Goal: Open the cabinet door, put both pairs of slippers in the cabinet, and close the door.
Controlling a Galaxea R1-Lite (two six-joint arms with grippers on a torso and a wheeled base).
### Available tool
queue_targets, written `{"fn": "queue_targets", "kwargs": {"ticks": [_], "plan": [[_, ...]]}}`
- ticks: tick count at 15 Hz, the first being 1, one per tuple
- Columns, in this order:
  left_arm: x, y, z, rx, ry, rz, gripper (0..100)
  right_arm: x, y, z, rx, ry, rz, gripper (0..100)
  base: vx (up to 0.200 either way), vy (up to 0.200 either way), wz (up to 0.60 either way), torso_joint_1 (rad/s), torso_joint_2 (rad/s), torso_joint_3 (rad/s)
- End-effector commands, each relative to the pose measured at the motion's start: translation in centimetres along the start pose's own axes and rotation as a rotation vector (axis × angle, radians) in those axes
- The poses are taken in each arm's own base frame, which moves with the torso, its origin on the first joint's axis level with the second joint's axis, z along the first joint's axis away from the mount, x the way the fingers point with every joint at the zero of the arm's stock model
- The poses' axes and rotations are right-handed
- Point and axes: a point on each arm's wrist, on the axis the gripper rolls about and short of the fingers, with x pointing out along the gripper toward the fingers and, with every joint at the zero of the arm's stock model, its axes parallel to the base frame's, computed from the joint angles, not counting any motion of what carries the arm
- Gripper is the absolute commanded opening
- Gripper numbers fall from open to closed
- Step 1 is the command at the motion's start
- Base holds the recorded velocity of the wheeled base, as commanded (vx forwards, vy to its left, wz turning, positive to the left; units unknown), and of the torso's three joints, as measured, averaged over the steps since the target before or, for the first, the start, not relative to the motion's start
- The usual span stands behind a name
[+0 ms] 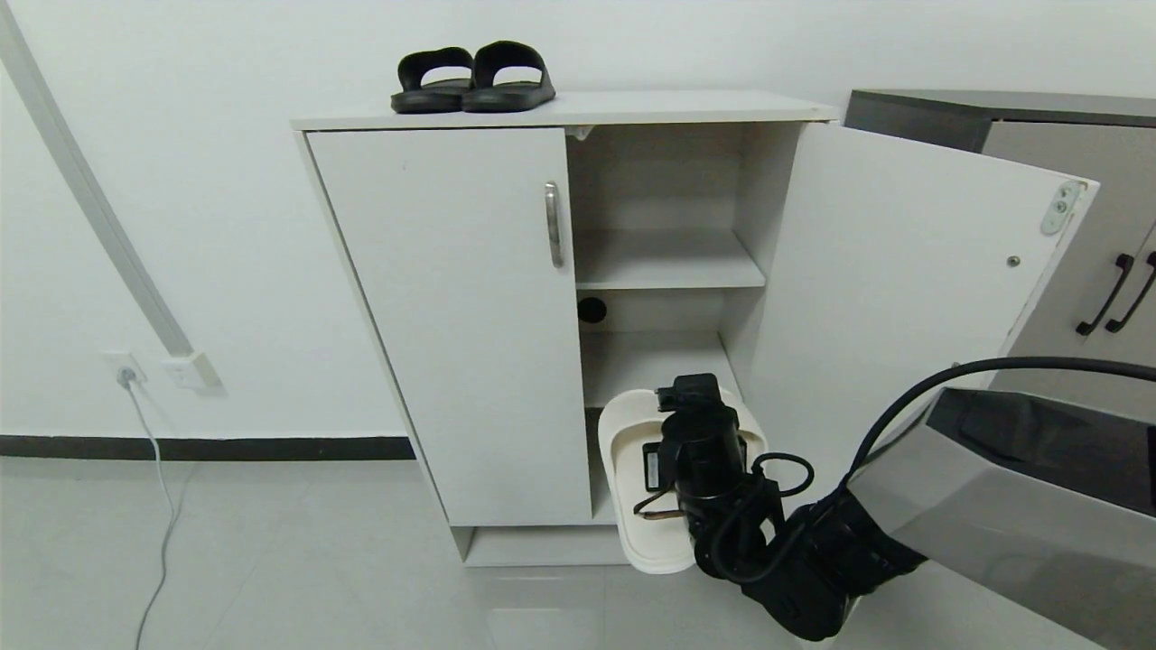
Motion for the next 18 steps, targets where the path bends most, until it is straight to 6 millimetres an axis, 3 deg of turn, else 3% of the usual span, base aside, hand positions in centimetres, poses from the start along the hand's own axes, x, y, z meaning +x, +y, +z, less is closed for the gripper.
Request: {"fn": "queue_targets", "kwargs": {"ticks": [1, 6, 12, 18], "plan": [[0.0, 0.0, 0.0, 0.0, 0.002, 0.0, 0, 0.4, 0.3, -0.5, -0.003, 0.001, 0.002, 0, 0.0, 0.0, 0.0, 0.0, 0.0, 0.0], [0.0, 0.0, 0.0, 0.0, 0.001, 0.0, 0, 2.3, 0.5, -2.3, -0.006, -0.004, -0.016, 0, 0.0, 0.0, 0.0, 0.0, 0.0, 0.0], [0.0, 0.0, 0.0, -0.002, 0.002, 0.0, 0, 2.5, 0.4, -2.4, -0.007, -0.006, -0.02, 0, 0.0, 0.0, 0.0, 0.0, 0.0, -0.009], [0.0, 0.0, 0.0, -0.002, 0.001, 0.0, 0, 2.8, 0.2, -2.6, -0.007, -0.005, -0.027, 0, 0.0, 0.0, 0.0, 0.002, 0.0, -0.166]]}}
